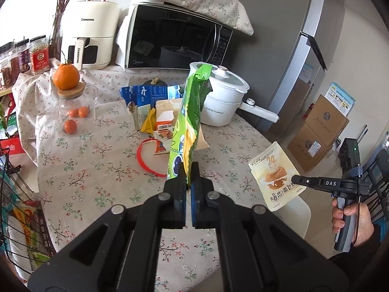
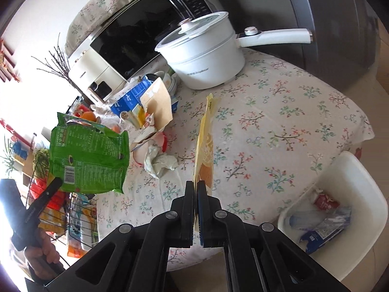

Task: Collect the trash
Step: 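Carry the green bag and paper wrappers over the white bin and open both grippers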

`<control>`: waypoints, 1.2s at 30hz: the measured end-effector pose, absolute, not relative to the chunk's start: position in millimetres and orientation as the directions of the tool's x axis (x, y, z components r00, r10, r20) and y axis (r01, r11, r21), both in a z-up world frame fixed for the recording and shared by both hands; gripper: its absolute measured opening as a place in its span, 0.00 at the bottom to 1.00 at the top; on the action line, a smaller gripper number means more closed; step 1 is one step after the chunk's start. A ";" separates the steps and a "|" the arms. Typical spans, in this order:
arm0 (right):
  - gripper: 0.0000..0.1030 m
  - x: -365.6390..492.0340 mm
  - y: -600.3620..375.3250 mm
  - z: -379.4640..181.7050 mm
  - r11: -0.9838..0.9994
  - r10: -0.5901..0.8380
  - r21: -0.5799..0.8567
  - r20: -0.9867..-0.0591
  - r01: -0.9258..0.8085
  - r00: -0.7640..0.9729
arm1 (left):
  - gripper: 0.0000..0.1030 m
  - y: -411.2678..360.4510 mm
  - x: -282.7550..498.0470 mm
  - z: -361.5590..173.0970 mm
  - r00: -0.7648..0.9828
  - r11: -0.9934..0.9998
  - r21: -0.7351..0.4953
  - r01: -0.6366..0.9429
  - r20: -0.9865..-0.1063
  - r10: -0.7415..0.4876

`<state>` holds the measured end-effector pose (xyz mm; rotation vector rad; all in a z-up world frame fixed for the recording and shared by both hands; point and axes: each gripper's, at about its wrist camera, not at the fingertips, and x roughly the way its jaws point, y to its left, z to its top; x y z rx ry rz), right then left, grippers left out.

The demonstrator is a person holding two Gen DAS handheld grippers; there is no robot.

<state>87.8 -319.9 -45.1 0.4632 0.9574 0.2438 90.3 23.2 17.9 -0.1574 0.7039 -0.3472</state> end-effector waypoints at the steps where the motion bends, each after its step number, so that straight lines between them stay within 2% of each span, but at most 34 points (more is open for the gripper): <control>1: 0.03 85.3 -326.8 -44.6 0.877 0.390 0.481 -0.727 0.014 0.565 | 0.03 18.4 89.7 18.1 0.706 0.928 -0.258 0.269 -0.603 -0.372; 20: 0.03 31.9 -438.6 -50.1 0.872 0.237 0.442 -0.755 0.208 0.611 | 0.03 -124.1 80.8 -6.4 0.517 0.807 -0.295 0.512 -0.644 -0.564; 36: 0.04 -22.2 -520.7 -76.0 0.840 0.128 0.391 -0.817 0.377 0.561 | 0.03 -237.4 59.7 -55.6 0.310 0.693 -0.336 0.638 -0.711 -0.631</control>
